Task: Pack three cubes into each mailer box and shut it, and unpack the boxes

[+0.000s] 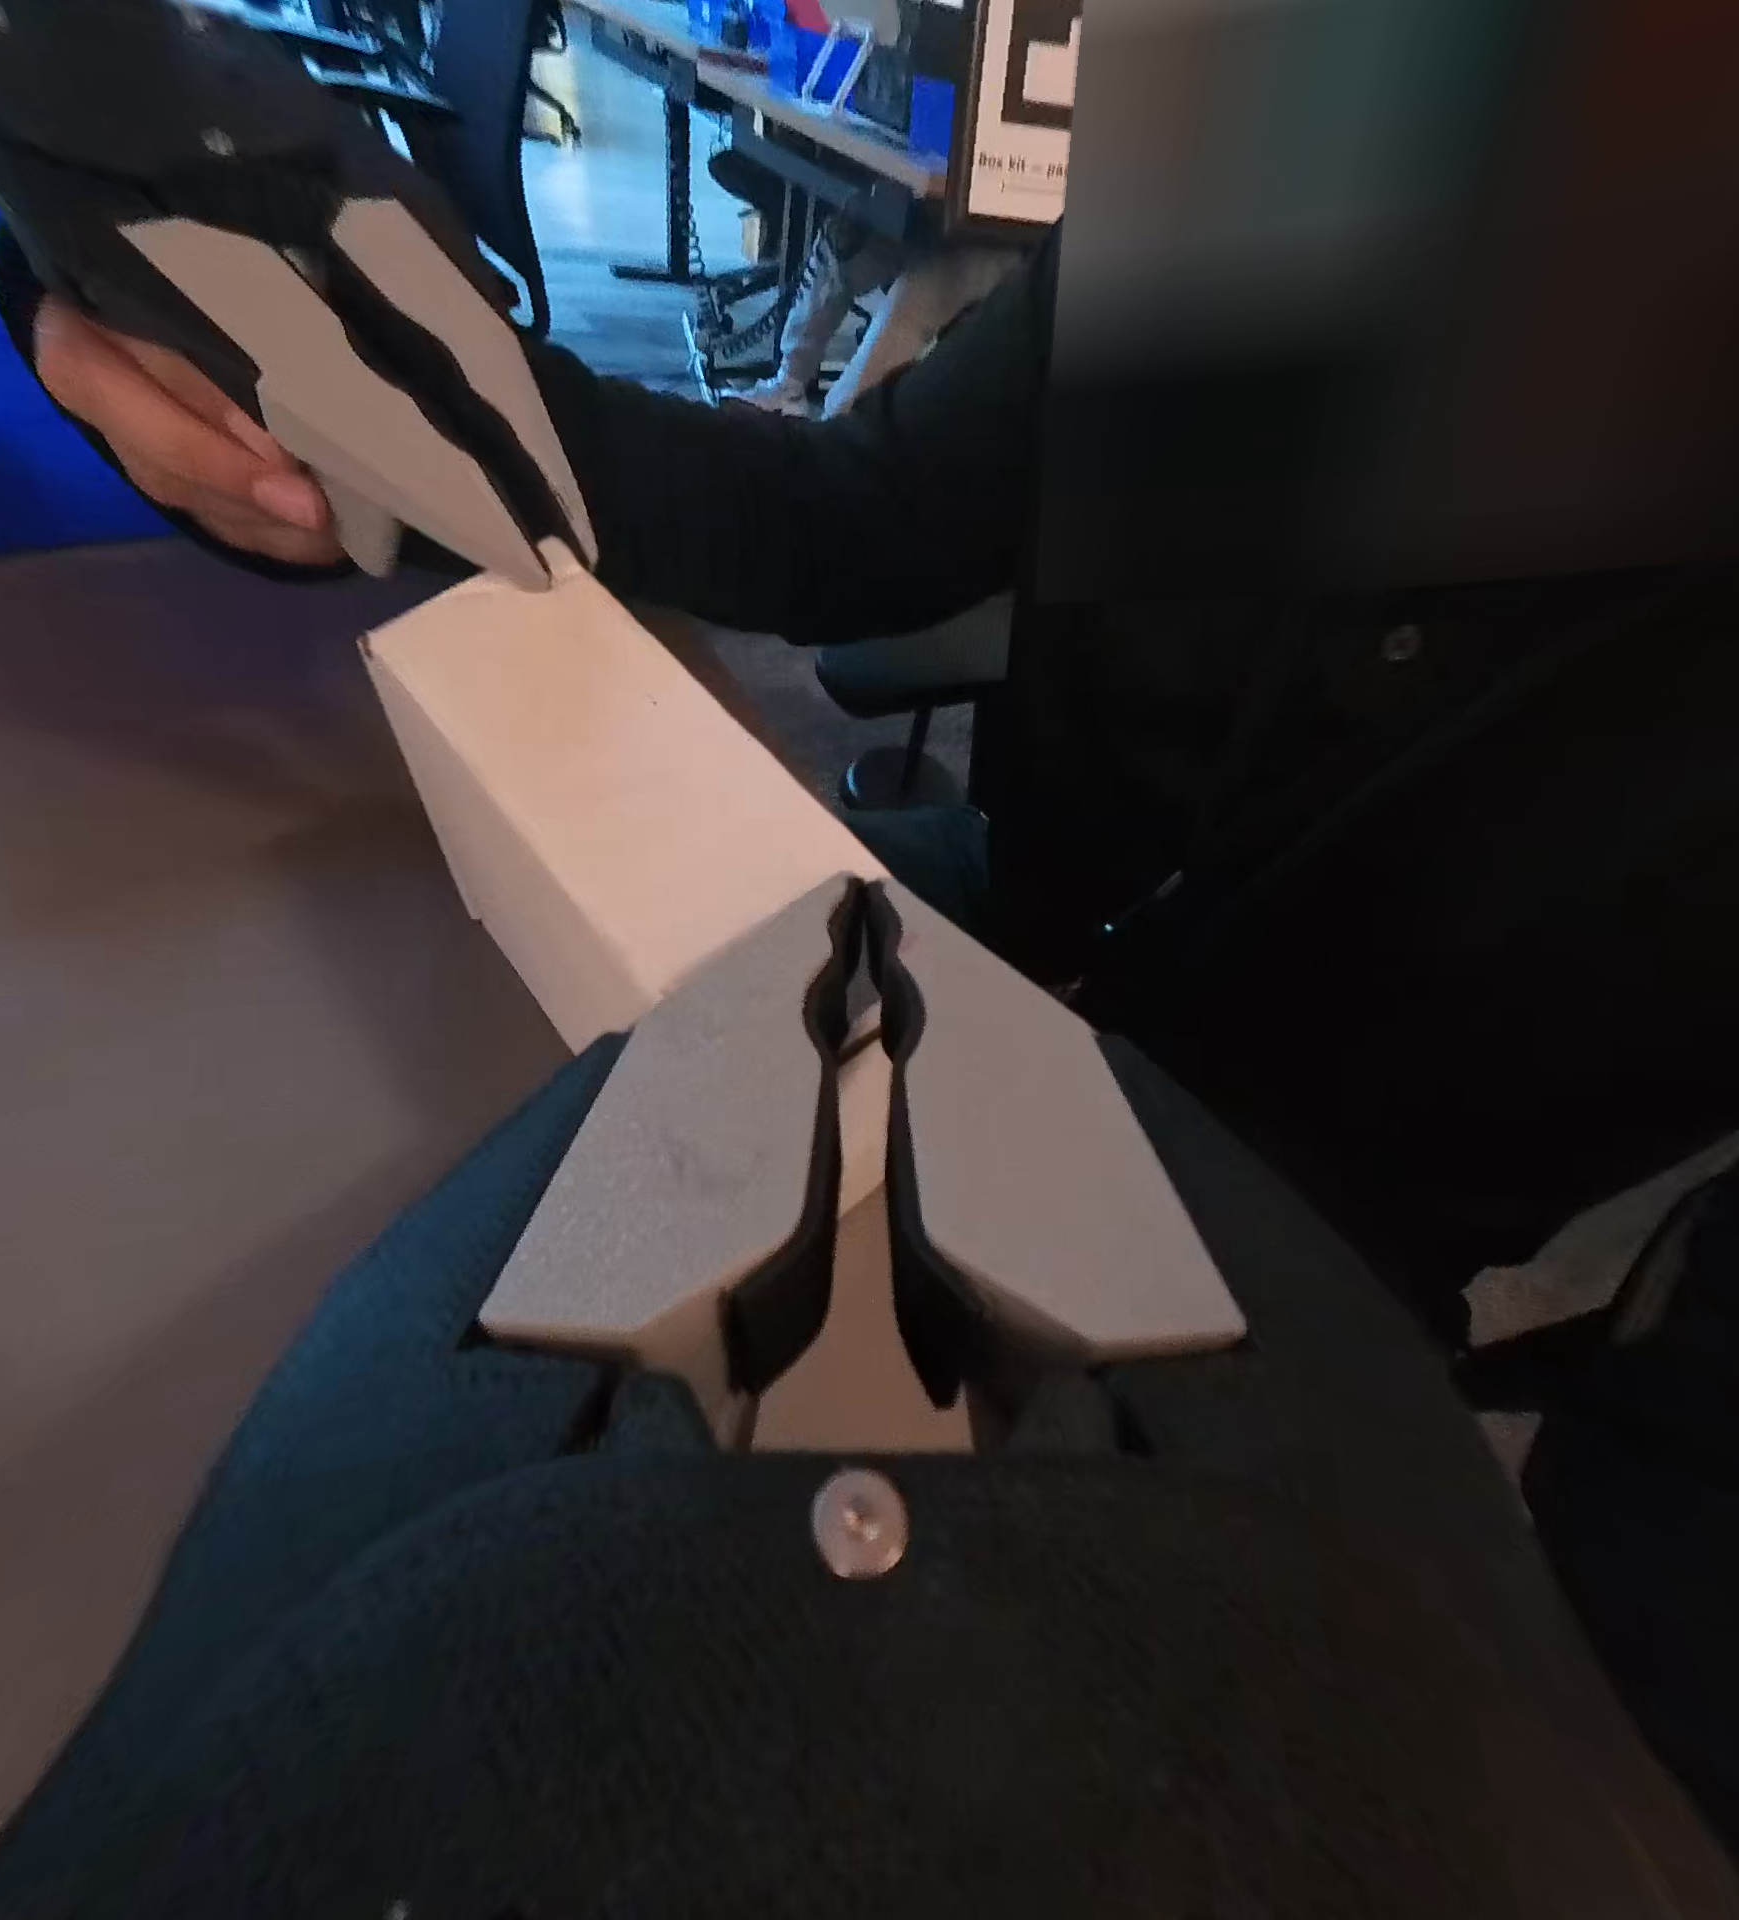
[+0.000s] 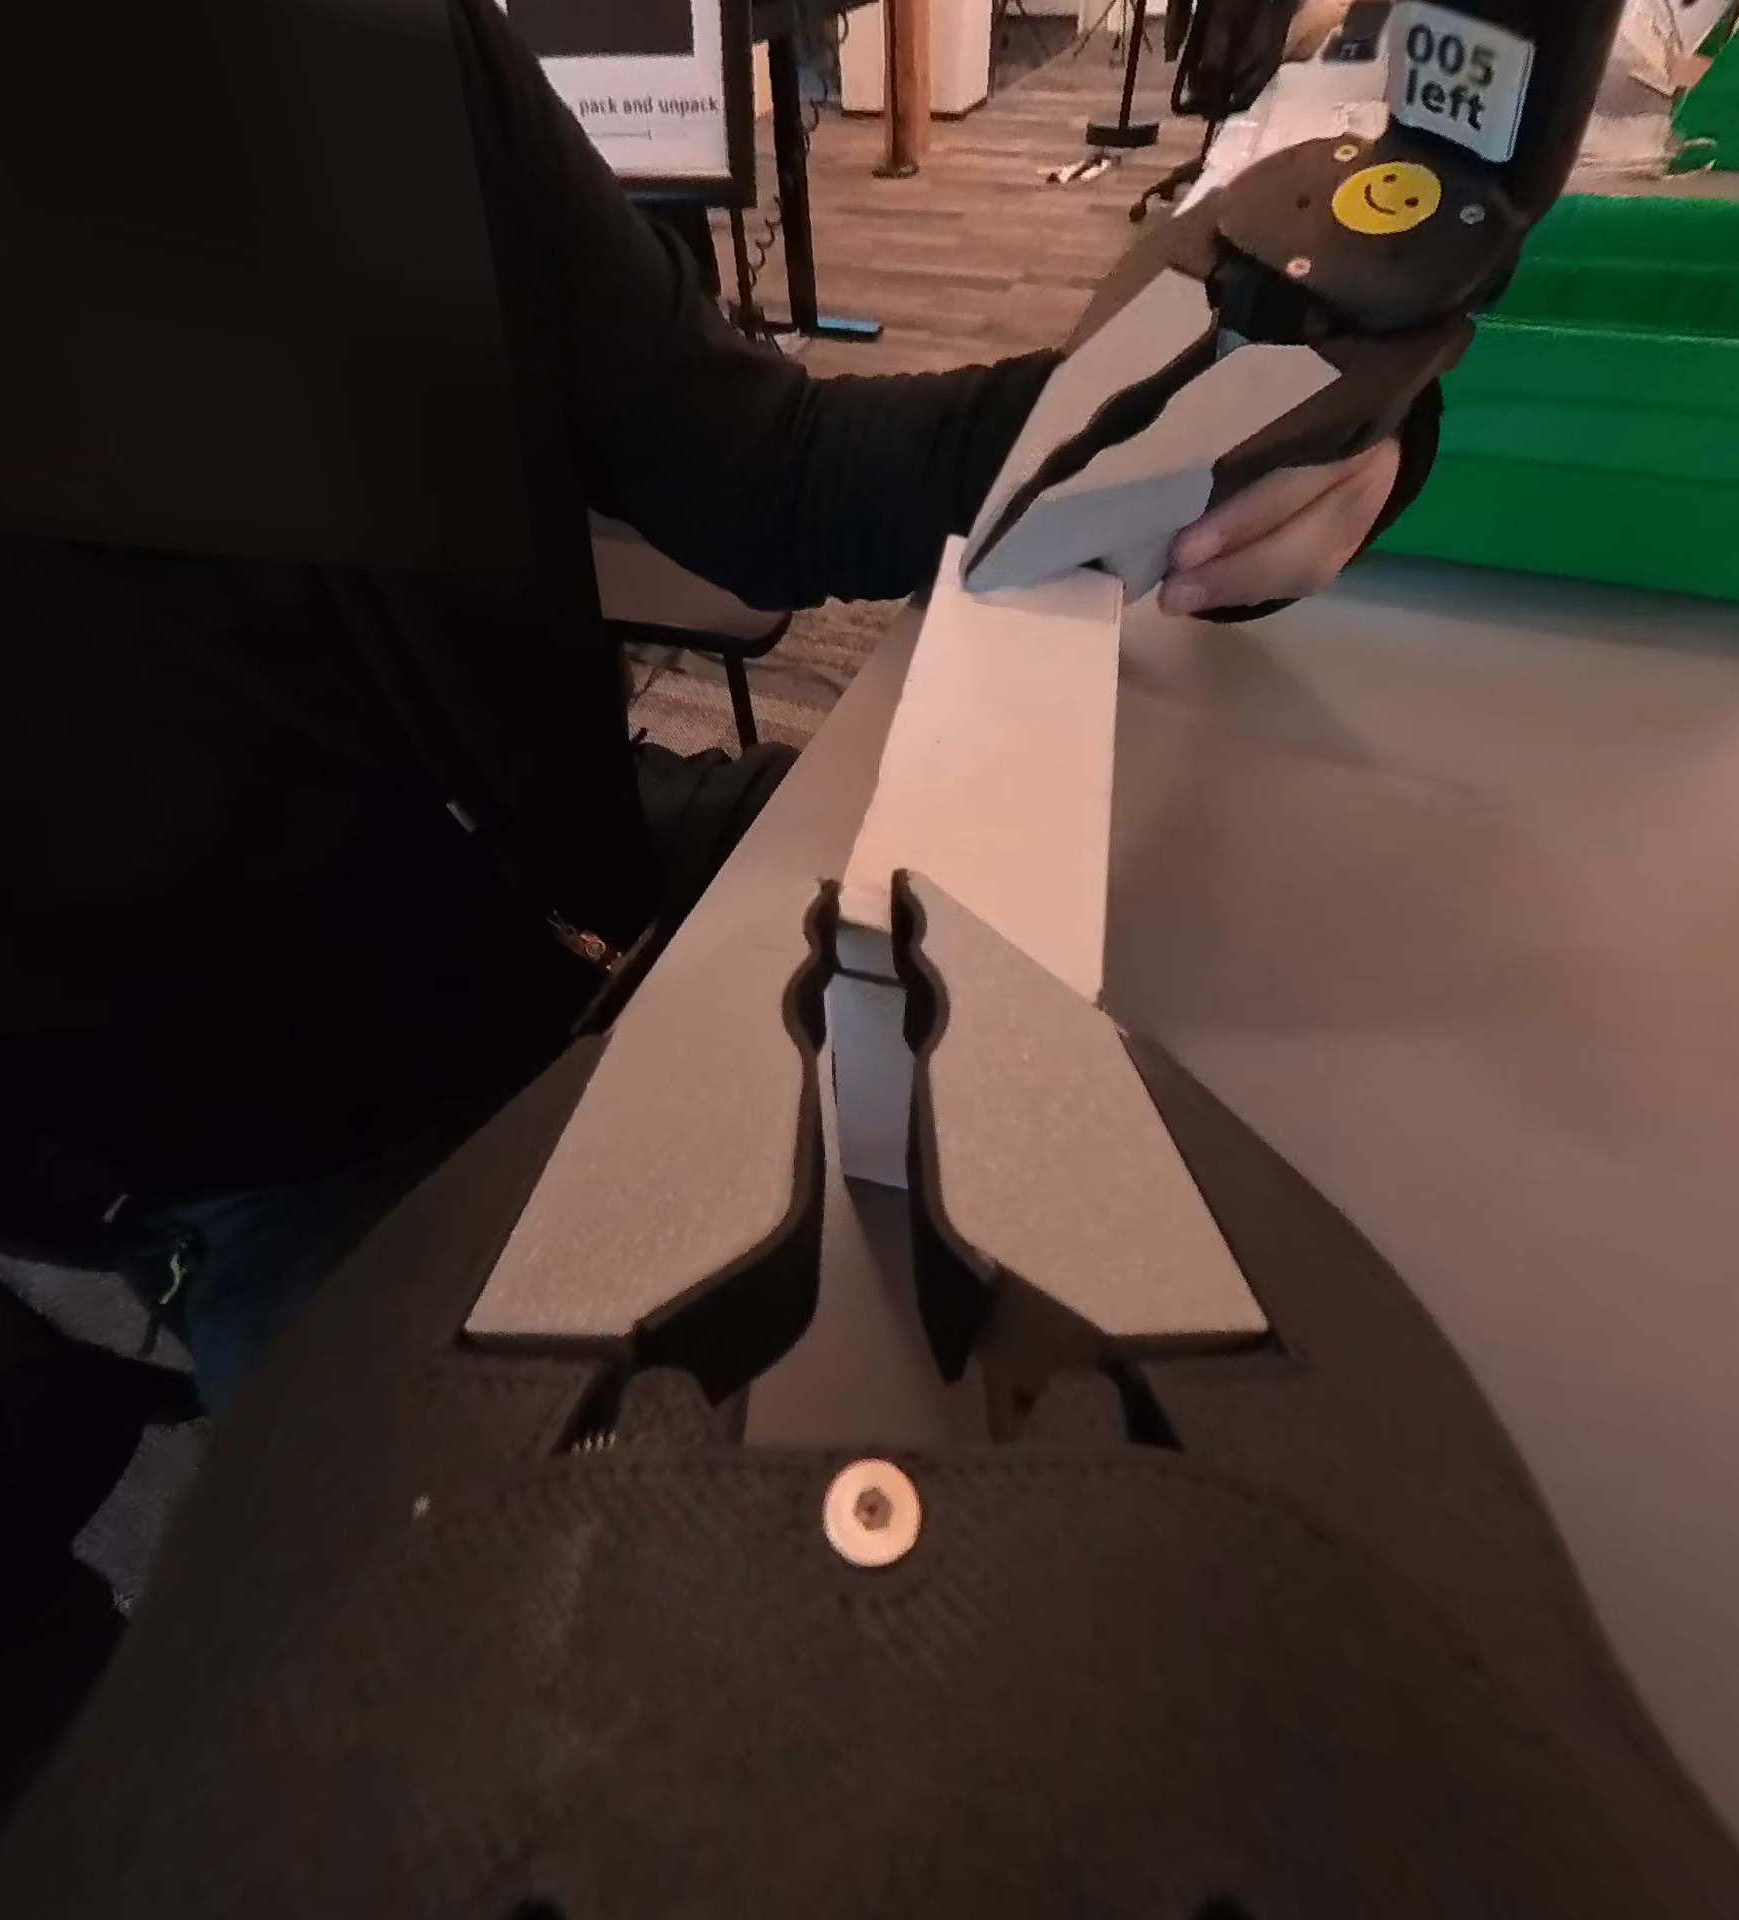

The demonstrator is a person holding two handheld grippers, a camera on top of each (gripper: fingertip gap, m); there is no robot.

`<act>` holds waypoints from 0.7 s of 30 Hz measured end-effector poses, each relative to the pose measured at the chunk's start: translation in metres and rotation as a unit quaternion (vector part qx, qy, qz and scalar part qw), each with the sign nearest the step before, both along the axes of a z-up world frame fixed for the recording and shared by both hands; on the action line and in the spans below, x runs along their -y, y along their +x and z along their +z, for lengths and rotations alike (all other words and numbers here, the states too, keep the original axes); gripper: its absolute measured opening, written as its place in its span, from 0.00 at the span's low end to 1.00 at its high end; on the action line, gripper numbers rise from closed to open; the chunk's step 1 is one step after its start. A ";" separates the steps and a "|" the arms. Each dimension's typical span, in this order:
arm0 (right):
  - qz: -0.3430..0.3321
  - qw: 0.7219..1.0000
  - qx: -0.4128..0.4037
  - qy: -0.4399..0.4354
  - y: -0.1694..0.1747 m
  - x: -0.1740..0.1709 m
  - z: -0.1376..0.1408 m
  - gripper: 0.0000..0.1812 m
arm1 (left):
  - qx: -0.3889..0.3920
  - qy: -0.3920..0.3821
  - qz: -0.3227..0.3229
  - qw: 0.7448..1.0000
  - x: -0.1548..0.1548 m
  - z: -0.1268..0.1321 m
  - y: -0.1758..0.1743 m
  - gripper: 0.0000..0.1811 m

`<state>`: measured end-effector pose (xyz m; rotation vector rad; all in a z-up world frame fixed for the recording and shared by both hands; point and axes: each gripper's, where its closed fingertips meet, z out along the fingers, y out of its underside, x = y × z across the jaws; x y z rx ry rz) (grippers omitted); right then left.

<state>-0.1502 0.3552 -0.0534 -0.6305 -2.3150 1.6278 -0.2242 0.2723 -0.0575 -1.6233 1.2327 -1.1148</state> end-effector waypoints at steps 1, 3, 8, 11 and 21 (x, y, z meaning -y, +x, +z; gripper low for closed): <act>-0.001 1.000 -0.001 0.003 0.000 0.000 -0.001 0.04 | -0.001 -0.007 -0.002 1.000 0.000 -0.002 0.000 0.00; 0.002 1.000 -0.003 0.002 0.000 0.000 0.000 0.04 | 0.003 -0.011 -0.003 1.000 0.000 -0.001 0.000 0.00; -0.013 0.997 -0.030 -0.065 -0.007 -0.006 0.025 0.00 | 0.009 -0.015 -0.005 1.000 0.000 -0.001 0.001 0.00; -0.015 0.998 -0.015 -0.060 -0.009 -0.007 0.019 0.00 | 0.005 -0.005 -0.003 1.000 0.001 -0.001 0.001 0.00; -0.008 1.000 0.001 0.015 -0.004 -0.004 -0.015 0.00 | 0.002 -0.007 -0.011 1.000 0.003 -0.004 0.002 0.00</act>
